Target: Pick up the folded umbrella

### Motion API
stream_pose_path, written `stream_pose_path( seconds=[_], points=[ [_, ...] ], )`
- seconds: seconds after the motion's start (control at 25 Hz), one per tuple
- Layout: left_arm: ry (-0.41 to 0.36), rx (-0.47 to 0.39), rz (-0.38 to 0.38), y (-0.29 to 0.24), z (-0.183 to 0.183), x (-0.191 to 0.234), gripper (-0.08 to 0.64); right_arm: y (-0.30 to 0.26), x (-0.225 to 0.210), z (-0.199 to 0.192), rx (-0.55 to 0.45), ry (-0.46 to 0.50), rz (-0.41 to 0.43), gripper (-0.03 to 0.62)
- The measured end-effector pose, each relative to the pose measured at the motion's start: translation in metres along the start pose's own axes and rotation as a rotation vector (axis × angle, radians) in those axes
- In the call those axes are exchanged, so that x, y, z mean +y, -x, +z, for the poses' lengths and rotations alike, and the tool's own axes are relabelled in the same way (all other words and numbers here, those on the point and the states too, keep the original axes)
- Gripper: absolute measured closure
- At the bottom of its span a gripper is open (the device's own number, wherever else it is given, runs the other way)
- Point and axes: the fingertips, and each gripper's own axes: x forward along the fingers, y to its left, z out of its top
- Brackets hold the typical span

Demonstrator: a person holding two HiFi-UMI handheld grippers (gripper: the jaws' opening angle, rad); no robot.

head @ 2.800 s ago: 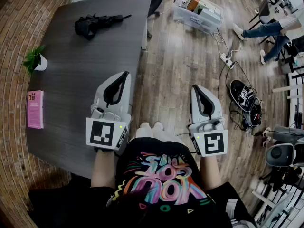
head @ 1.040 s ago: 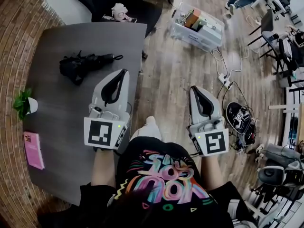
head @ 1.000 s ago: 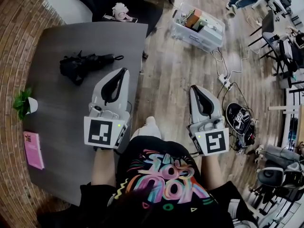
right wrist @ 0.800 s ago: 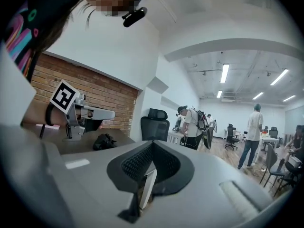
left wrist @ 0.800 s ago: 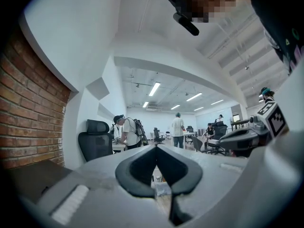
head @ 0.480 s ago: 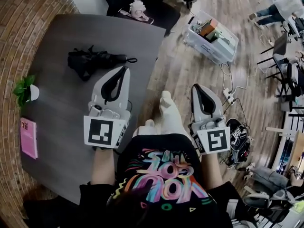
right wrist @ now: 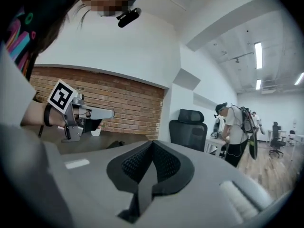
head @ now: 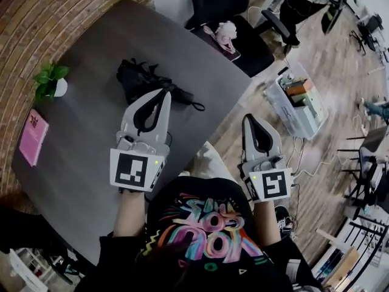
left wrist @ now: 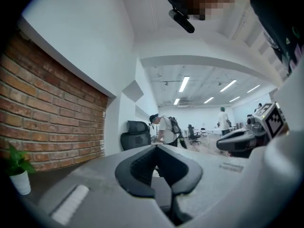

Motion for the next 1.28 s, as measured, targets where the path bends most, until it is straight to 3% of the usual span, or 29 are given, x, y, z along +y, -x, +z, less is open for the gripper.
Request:
stream_pose_path(
  seconds=[0.4, 0.88, 1.08, 1.28],
  points=[
    [0.005, -0.011, 0.311, -0.032, 0.022, 0.058, 0.558, -0.127, -0.016, 0.039, -0.076, 0.032, 0.355, 0.592],
    [0.014, 0.060, 0.736, 0.014, 0.014, 0.109, 0.558, -0.219, 0.038, 0.047, -0.105, 0.027, 0.785, 0.592],
    [0.024, 0.087, 0.829, 0.041, 0.008, 0.116, 0.558, -0.228, 0.067, 0.044, -0.090, 0.026, 0.885, 0.592],
    [0.032, 0.088, 0.872, 0.058, 0.009, 0.120, 0.558, -0.229, 0.085, 0.049, -0.088, 0.037, 0.926, 0.592]
  ],
)
